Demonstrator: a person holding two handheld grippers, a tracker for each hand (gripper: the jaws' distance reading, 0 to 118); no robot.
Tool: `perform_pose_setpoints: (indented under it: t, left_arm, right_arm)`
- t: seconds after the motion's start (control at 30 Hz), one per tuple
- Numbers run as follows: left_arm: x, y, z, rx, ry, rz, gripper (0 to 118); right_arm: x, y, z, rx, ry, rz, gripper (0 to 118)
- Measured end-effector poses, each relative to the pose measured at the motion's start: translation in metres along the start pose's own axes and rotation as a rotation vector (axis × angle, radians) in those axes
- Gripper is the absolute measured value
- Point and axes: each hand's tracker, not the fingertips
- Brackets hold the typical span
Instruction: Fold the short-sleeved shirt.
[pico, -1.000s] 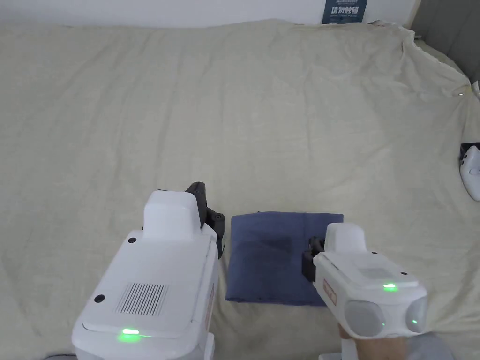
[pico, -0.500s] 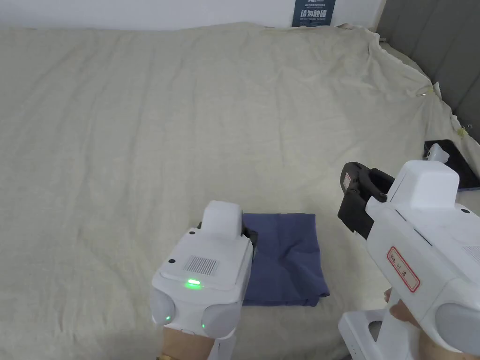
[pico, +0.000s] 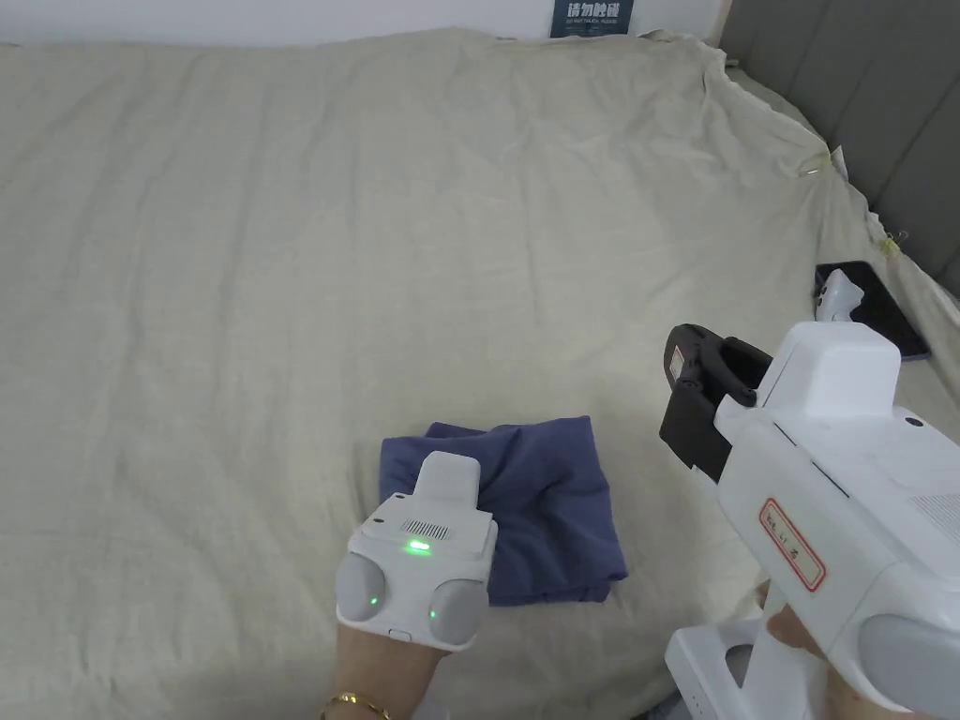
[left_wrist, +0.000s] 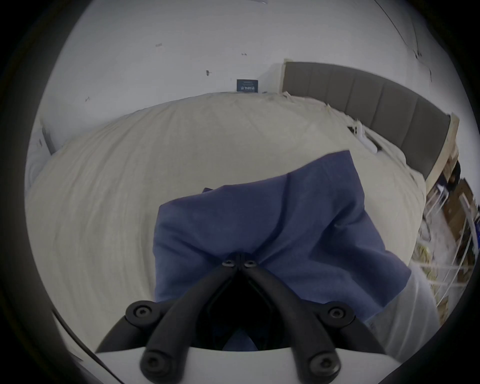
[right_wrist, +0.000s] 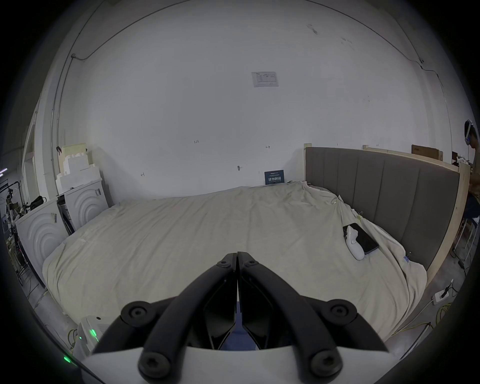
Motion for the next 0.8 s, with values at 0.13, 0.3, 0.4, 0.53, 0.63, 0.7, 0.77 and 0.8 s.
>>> perform_pose_setpoints:
  t: [0.13,0.3,0.4,0.53,0.63,0.7,0.77,0.8]
  left_arm:
    - [-0.007,0.011,0.003,-0.013,-0.036,-0.036,4]
    - [-0.046,0.041,0.036,0.015,-0.193,0.086,81]
    - [-0.082,0.058,0.055,0.054,-0.263,0.212,114]
    - [-0.142,0.065,0.059,-0.002,-0.462,0.388,114]
    - [-0.183,0.052,0.047,-0.079,-0.553,0.503,114]
    - [-0.199,0.036,0.038,-0.119,-0.618,0.570,115]
    - [-0.211,0.020,0.028,-0.185,-0.692,0.634,115]
    - [-0.212,0.012,0.023,-0.225,-0.728,0.670,115]
  right_arm:
    - [-0.001,0.002,-0.001,0.002,-0.001,-0.009,0]
    - [-0.004,0.003,-0.003,-0.001,0.009,0.005,0]
    - [-0.007,0.003,-0.005,0.001,0.017,0.004,0]
    - [-0.011,0.004,-0.008,-0.001,0.025,0.009,0]
    - [-0.014,0.003,-0.009,-0.005,0.032,0.012,0]
    - [-0.016,0.003,-0.011,-0.008,0.036,0.017,0]
    - [-0.017,0.003,-0.011,-0.012,0.040,0.022,0]
    - [-0.017,0.003,-0.012,-0.014,0.040,0.026,0]
